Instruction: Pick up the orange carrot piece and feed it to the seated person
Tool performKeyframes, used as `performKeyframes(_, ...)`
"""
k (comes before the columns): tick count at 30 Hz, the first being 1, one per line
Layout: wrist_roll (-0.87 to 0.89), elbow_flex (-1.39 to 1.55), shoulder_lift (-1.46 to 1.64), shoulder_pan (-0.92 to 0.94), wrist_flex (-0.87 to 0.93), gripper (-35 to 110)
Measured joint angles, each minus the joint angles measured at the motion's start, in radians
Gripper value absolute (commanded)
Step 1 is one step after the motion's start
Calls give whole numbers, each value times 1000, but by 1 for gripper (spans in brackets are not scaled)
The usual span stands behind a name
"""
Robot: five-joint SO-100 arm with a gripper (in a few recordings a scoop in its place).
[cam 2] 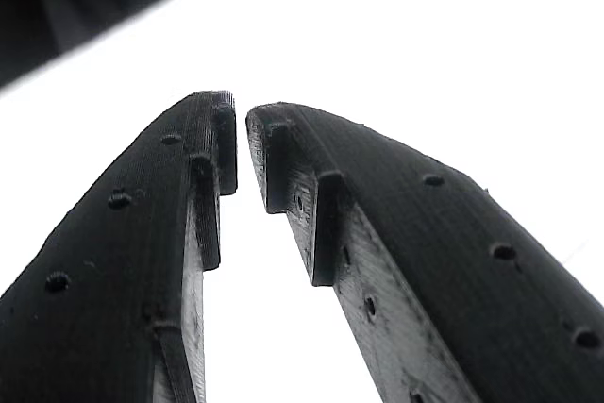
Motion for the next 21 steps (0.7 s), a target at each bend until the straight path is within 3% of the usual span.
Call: performKeyframes(21, 0, 141, 130, 0, 35, -2)
